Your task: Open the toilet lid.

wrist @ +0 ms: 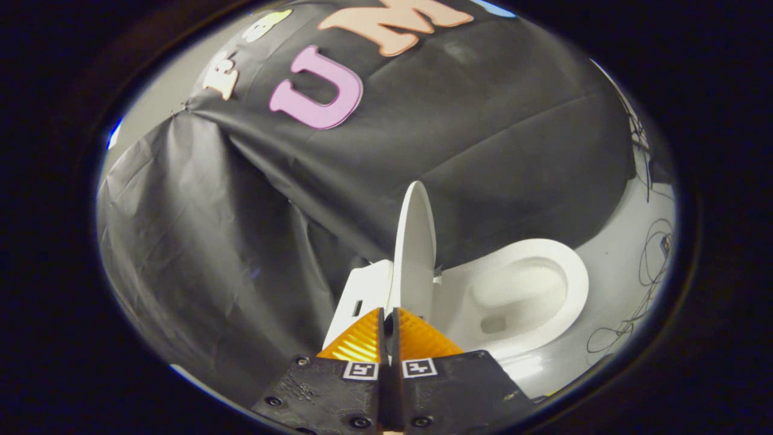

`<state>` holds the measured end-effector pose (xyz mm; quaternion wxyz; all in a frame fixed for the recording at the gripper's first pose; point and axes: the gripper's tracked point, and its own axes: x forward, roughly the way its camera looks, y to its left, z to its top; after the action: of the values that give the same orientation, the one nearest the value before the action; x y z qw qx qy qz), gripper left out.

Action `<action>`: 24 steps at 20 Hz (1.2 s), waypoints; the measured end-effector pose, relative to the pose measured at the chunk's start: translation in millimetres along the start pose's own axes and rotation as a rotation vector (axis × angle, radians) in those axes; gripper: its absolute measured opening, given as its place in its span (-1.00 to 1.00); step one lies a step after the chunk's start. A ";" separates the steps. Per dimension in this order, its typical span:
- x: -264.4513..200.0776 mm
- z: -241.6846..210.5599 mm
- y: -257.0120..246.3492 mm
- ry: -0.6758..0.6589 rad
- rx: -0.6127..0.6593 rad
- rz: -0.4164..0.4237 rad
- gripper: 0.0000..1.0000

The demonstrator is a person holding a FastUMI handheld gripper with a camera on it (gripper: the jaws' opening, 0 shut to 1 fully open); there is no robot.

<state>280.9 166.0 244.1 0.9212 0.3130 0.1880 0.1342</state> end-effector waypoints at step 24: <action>120.9 -61.0 136.2 0.202 -0.353 -0.009 -1.00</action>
<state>345.0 346.9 253.0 0.9389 0.1305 0.2545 0.1915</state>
